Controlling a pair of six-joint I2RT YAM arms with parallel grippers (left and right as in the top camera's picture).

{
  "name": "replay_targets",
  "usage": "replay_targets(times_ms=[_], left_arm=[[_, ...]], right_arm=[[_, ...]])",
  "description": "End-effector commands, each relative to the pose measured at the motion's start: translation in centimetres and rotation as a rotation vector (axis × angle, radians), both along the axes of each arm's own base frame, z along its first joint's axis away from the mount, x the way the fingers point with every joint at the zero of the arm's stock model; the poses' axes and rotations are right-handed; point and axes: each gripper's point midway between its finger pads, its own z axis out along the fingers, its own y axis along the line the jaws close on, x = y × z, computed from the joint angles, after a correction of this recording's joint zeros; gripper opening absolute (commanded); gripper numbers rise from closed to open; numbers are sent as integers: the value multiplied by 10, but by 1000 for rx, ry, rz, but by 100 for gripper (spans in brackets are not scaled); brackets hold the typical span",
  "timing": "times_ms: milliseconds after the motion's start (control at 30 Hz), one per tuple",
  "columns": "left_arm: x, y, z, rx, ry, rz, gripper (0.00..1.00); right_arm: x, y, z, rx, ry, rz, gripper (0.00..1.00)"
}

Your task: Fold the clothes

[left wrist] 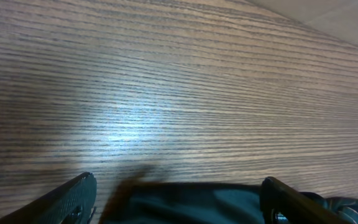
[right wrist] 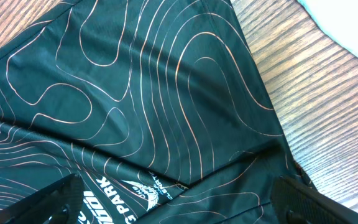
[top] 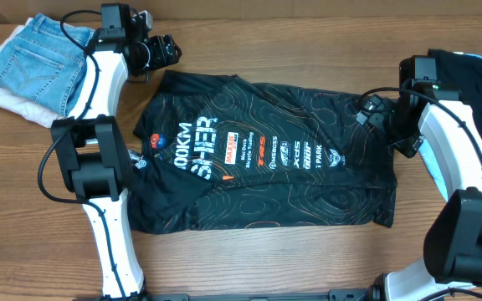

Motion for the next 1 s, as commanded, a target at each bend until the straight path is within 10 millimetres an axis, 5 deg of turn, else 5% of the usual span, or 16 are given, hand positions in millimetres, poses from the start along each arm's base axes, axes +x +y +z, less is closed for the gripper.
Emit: replay_targets(times_ms=[0, 200, 500, 733, 867, 967], left_arm=[[0, 1, -22, 24, 24, -18, 86], [-8, 9, -45, 47, 85, -6, 85], [-17, -7, -79, 7, 152, -42, 83], [-25, -27, -85, -15, 178, -86, 41], [-27, -27, -86, -16, 191, -84, 6], [-28, -23, -82, -17, 195, -76, 4]], right_arm=[[1, 0, -1, 5, -2, 1, 100], [3, 0, -1, 8, -9, 2, 100], [6, 3, 0, 25, -23, 7, 100], [27, -2, 6, 4, -112, 4, 100], [49, -12, 15, -30, -208, -12, 100], [57, -23, 20, -49, -249, -36, 100]])
